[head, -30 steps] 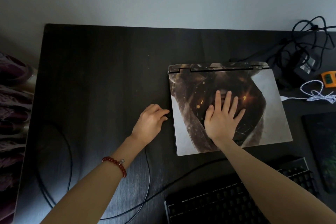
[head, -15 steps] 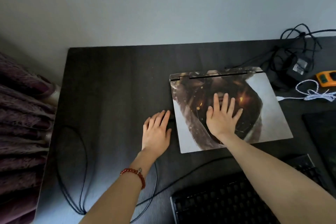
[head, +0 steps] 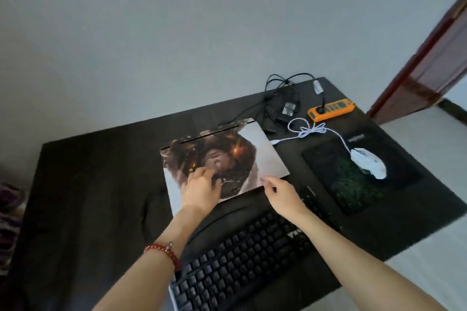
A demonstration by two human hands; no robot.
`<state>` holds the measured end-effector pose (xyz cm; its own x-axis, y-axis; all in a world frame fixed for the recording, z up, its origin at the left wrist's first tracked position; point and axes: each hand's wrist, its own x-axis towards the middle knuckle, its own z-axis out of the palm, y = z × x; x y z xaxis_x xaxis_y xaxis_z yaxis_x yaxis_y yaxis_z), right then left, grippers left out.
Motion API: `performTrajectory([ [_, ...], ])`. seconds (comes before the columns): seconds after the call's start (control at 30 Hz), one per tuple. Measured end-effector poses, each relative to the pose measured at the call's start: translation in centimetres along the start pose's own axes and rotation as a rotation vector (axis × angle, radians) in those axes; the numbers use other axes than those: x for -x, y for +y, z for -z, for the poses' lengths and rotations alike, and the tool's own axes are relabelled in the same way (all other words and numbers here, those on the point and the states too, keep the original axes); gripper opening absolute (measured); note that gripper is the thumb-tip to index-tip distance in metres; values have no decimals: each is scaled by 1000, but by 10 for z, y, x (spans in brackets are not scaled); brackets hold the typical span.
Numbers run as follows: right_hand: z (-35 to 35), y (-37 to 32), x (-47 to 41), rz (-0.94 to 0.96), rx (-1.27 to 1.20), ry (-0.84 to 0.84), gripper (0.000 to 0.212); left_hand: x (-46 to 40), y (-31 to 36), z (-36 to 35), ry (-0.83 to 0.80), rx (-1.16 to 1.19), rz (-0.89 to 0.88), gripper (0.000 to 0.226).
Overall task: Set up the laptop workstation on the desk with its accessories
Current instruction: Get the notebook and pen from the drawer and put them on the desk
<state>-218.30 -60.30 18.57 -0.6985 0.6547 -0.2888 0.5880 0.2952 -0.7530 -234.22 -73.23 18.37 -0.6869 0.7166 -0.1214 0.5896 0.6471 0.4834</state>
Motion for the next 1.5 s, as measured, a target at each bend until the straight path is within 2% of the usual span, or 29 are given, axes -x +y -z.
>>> performTrajectory([
  [0.1, 91, 53, 60, -47, -44, 160, 33, 24, 118, -30, -4, 116, -184, 34],
  [0.13, 134, 85, 98, -69, -42, 257, 32, 45, 176, -53, -22, 152, -270, 33],
  [0.27, 232, 166, 189, -162, -20, 467, 28, 102, 311, -112, -84, 258, -422, 31],
  [0.4, 322, 275, 329, -338, -76, 671, 29, 197, 457, -195, -311, 300, -592, 32],
  [0.5, 359, 347, 438, -505, -201, 822, 31, 268, 547, -259, -469, 262, -740, 30],
  [0.67, 387, 441, 583, -728, -388, 1088, 31, 372, 663, -350, -645, 177, -972, 26],
  [0.8, 409, 523, 689, -887, -458, 1244, 31, 462, 759, -428, -817, 177, -1116, 27],
  [0.9, 454, 603, 775, -983, -493, 1365, 32, 545, 853, -503, -902, 180, -1216, 26],
  [1.17, 569, 739, 981, -1102, -565, 1579, 31, 766, 1078, -624, -1079, 148, -1442, 24],
  [1.3, 597, 794, 1087, -1173, -580, 1689, 30, 890, 1148, -678, -1215, 119, -1523, 24],
  [1.5, 645, 908, 1254, -1226, -563, 1778, 30, 1076, 1232, -771, -1300, 126, -1598, 19],
])
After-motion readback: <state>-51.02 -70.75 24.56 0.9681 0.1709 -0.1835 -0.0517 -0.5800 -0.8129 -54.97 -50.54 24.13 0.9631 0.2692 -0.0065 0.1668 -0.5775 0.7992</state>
